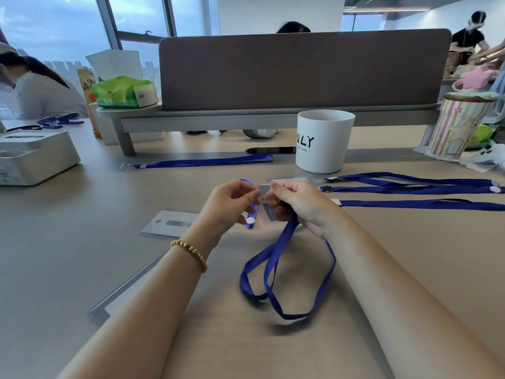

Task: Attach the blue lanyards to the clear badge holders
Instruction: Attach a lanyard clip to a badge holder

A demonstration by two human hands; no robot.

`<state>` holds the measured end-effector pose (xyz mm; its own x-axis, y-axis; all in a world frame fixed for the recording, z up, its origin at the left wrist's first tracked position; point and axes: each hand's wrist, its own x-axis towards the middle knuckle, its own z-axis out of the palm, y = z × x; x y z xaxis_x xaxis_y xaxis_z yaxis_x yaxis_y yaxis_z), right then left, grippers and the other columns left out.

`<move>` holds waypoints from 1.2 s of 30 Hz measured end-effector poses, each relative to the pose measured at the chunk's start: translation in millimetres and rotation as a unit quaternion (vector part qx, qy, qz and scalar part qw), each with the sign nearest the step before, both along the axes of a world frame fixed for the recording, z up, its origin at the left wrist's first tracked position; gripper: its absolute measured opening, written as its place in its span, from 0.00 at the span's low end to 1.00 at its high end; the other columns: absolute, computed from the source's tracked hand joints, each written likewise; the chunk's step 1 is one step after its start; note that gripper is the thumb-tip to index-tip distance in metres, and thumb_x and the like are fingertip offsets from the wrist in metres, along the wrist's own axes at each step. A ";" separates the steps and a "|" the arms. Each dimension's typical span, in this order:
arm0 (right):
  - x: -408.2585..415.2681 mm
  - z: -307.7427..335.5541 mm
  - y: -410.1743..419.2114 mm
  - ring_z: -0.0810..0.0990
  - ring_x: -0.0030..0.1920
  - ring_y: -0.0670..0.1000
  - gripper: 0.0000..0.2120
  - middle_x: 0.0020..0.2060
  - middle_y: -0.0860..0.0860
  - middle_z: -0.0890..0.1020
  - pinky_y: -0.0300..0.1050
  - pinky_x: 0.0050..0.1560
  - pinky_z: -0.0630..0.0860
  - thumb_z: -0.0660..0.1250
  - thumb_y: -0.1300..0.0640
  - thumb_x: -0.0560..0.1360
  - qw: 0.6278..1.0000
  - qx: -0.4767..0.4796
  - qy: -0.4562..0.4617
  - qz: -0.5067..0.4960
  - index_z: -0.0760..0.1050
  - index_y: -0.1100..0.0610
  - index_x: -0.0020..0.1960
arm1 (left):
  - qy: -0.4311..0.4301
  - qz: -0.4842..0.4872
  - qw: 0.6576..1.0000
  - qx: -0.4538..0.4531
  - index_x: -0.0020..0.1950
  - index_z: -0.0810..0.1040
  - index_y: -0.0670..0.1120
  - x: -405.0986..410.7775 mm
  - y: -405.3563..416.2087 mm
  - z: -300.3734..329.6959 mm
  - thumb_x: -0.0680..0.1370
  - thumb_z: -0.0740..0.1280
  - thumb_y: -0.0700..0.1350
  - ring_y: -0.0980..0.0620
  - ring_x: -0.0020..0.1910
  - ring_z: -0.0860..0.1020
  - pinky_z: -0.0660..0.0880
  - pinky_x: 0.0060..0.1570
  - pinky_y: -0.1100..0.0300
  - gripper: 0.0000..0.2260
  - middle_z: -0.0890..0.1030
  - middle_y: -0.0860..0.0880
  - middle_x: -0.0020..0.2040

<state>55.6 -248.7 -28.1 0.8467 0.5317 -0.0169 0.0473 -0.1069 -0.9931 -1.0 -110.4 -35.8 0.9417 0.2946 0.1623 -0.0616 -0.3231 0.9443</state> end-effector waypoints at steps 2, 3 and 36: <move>-0.3 2.2 -2.4 0.71 0.28 0.47 0.17 0.30 0.51 0.74 0.38 0.31 0.74 0.57 0.51 0.81 0.997 0.000 0.072 0.001 0.75 0.60 0.42 | -0.007 0.004 1.000 0.005 0.44 0.77 0.48 0.4 2.7 0.4 0.77 0.64 0.42 0.63 0.29 0.76 0.73 0.27 0.70 0.04 0.79 0.51 0.38; -0.5 2.3 -3.9 0.70 0.28 0.47 0.18 0.29 0.51 0.73 0.38 0.32 0.73 0.55 0.49 0.81 0.994 -0.011 0.105 0.007 0.75 0.61 0.42 | -0.011 0.003 1.000 0.009 0.44 0.77 0.48 0.4 3.4 0.8 0.77 0.64 0.42 0.61 0.31 0.76 0.73 0.28 0.70 0.04 0.79 0.51 0.38; -1.2 -13.6 10.1 0.67 0.29 0.46 0.06 0.30 0.50 0.71 0.35 0.27 0.67 0.62 0.59 0.78 0.993 -0.104 0.032 0.043 0.73 0.57 0.43 | 0.284 -0.004 0.862 0.419 0.59 0.67 0.51 -4.2 105.1 -18.6 0.66 0.68 0.65 0.45 0.65 0.62 0.64 0.67 0.50 0.28 0.63 0.46 0.68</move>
